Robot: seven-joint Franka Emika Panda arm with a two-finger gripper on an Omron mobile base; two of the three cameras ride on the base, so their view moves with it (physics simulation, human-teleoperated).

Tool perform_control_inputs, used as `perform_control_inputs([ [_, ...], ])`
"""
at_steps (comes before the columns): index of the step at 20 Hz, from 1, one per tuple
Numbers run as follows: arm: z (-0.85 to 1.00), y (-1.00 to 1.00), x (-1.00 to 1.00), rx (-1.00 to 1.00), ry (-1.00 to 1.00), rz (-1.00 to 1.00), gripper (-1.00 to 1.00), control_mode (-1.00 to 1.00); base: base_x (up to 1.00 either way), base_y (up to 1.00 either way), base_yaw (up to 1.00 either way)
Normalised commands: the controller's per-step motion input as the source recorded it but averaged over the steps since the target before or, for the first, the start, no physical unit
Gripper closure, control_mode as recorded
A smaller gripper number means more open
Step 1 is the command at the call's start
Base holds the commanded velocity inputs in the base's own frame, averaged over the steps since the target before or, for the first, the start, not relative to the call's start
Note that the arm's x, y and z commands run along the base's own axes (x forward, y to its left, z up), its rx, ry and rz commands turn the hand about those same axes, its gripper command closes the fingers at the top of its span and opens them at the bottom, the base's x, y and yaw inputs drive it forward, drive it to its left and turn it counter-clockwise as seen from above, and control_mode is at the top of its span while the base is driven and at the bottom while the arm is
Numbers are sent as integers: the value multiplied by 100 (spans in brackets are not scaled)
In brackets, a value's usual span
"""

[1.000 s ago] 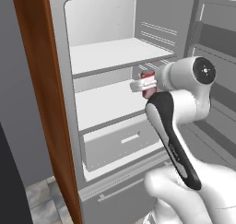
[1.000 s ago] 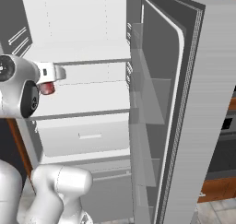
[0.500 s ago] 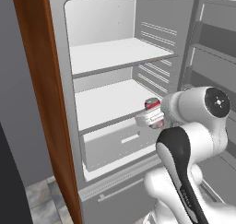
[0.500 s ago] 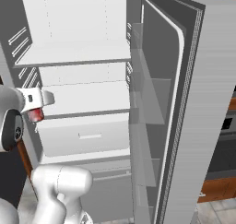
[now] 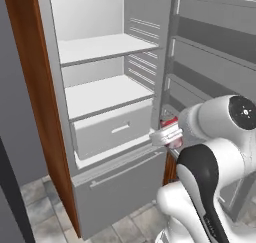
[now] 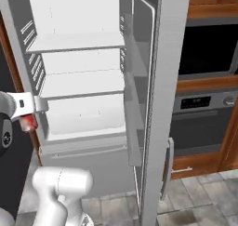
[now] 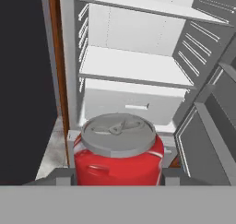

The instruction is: Open the fridge, grab two sodas, and place both sodas inside the bowl with ice on the dining counter.

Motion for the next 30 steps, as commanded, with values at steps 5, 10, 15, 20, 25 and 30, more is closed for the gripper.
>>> perform_control_inputs([
  [5, 0, 0, 0, 0, 0, 0, 100, 100, -100, 4, -31],
  [10, 0, 0, 0, 0, 0, 0, 100, 100, -100, 26, -43],
  [15, 0, 0, 0, 0, 0, 0, 100, 100, -91, 19, -54],
  [20, 0, 0, 0, 0, 0, 0, 100, 100, -74, 7, -55],
  [25, 0, 0, 0, 0, 0, 0, 100, 100, -40, -35, -43],
  [30, 0, 0, 0, 0, 0, 0, 100, 100, -10, -78, -35],
])
